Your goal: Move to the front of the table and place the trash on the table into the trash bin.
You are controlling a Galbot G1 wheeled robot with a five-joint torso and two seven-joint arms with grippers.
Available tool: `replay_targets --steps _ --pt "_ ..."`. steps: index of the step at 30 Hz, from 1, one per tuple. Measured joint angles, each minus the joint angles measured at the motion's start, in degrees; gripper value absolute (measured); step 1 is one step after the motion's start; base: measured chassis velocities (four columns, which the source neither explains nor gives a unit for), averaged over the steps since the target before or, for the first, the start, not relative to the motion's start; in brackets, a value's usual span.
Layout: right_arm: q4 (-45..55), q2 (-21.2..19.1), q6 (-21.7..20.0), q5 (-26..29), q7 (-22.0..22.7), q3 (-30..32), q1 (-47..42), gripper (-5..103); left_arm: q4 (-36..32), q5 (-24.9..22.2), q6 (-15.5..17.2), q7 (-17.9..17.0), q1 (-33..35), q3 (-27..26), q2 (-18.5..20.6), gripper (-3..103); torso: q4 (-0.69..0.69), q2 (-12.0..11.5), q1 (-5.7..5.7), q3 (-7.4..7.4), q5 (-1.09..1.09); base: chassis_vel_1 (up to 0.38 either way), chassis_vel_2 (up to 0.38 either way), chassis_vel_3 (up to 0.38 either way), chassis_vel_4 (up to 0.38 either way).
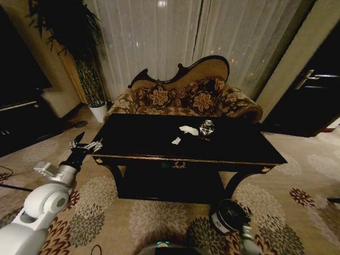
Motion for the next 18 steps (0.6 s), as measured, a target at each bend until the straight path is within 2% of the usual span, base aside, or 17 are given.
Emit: replay_targets --steps 8,9,13,18 --pt "20.71 1.27 1.08 11.04 -1.57 3.69 -18.12 100 0.0 0.0 0.0 0.0 0.0 0.0 0.0 100 -0.01 0.01 -0.01 0.0 -0.01 0.0 0.0 0.0 0.0" --pt "20.71 1.27 1.08 11.04 -1.57 3.69 -18.12 100 0.0 0.0 0.0 0.0 0.0 0.0 0.0 100 -0.01 0.01 -0.01 0.0 -0.01 0.0 0.0 0.0 0.0" --pt "33.36 1.98 1.89 13.51 -2.47 4.63 -27.68 100 0.0 0.0 0.0 0.0 0.0 0.0 0.0 100 0.0 0.01 -0.01 -0.01 -0.01 0.0 0.0 0.0 0.0" --pt "41.61 1.21 2.11 14.58 -2.79 4.62 -32.31 100 -0.01 0.0 0.01 0.0 0.0 0.01 0.0 100 0.0 0.01 -0.01 0.0 -0.01 0.0 0.0 0.0 0.0"
